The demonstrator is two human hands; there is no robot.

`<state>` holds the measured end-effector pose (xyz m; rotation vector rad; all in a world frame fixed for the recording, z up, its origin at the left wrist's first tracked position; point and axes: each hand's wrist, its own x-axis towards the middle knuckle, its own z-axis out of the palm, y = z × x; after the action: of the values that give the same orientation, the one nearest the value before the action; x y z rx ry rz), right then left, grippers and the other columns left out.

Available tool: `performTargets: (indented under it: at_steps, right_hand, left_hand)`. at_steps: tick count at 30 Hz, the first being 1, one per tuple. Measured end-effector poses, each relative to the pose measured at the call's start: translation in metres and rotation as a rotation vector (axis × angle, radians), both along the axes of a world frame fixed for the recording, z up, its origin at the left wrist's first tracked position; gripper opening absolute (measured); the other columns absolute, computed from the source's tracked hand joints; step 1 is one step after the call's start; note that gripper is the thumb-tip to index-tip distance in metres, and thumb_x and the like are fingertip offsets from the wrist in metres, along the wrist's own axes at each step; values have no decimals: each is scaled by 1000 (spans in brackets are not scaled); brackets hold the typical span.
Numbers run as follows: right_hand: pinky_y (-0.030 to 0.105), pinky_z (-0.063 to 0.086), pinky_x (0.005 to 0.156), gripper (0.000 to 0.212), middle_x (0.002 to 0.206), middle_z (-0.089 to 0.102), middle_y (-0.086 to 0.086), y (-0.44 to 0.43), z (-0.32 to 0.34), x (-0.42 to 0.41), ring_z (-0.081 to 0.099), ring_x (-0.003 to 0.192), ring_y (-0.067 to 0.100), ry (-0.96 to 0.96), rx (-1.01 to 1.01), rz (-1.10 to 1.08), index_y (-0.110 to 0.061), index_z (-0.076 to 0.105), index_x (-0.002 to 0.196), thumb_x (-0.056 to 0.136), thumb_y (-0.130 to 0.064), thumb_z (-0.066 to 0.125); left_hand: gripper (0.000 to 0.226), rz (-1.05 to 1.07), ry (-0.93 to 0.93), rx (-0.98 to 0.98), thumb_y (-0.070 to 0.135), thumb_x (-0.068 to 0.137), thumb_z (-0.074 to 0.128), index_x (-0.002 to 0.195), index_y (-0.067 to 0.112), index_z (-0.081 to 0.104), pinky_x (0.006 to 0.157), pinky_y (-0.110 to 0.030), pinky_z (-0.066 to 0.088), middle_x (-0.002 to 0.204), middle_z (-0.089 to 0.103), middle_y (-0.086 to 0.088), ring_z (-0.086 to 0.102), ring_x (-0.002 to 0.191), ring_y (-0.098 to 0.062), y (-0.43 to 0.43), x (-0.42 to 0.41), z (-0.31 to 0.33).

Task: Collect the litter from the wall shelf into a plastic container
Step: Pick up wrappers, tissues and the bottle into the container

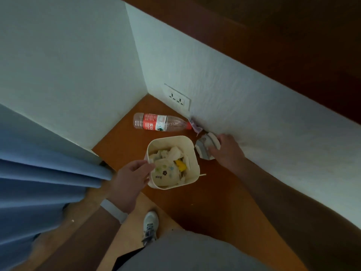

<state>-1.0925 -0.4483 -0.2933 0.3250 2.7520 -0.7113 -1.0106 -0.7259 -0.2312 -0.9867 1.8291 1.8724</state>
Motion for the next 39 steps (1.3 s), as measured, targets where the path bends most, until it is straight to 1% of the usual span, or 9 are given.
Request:
performTargets:
  at_steps: [5,10,15,18,21,25,30,36,39]
  right_hand:
    - [44,45,98,97,148,33,16,-4,-33,-11,42,130,33,-150,37,-42,-9,21,150,83,-67,59]
    - [49,48,96,104,143,38,15,-14,-46,-13,45,127,34,-128,-10,-134,-10,24,148,74,-68,68]
    - [43,56,77,66,118,57,8,-14,-44,-9,60,97,24,-96,-123,-202,-13,42,132,79,-40,73]
    - [31,50,60,31,98,60,1,-15,-28,-3,59,77,12,-74,-188,-184,-16,54,120,91,-24,60]
    - [23,41,51,23,88,59,-4,-17,-4,6,58,69,8,5,-205,-106,-15,59,117,97,-23,52]
    - [18,39,51,19,87,60,-4,-21,43,18,57,67,5,201,-255,-94,-15,61,113,97,-23,54]
    - [25,53,61,10,94,61,-4,-28,100,32,62,81,9,415,-335,-21,-18,62,103,94,-23,60]
    - [11,33,63,7,82,51,-16,-44,123,46,51,76,1,379,-274,337,-19,68,96,90,-20,65]
    - [21,37,75,9,86,53,-11,-55,118,45,51,81,8,431,-142,539,-15,71,94,90,-18,63]
  left_hand:
    - [8,45,-18,-23,14,90,72,96,9,74,88,-44,59,103,76,-20,71,104,-37,-4,-3,-4]
    - [9,43,-3,-62,13,90,71,97,8,74,93,-47,58,104,76,-20,71,104,-36,-7,-3,-1]
    - [9,41,11,-71,14,91,70,98,10,73,95,-47,57,102,76,-15,72,102,-31,-10,-1,4]
    - [9,28,32,-69,14,91,70,99,10,73,92,-45,59,100,77,-14,73,99,-30,-13,1,6]
    - [9,10,47,-66,15,92,70,99,11,73,83,-39,59,100,77,-12,74,97,-28,-16,1,5]
    - [12,-17,48,-52,18,93,69,103,11,72,89,-44,60,104,77,-12,74,100,-28,-16,1,7]
    - [11,-56,72,-54,18,93,68,102,13,72,92,-48,59,105,76,-13,73,101,-29,-10,-2,14]
    - [13,-94,81,-22,19,93,68,102,11,72,93,-47,58,103,77,-12,73,100,-28,-2,-1,18]
    - [14,-97,98,-7,20,94,67,104,10,72,89,-42,59,101,79,-10,74,97,-26,-2,-1,23]
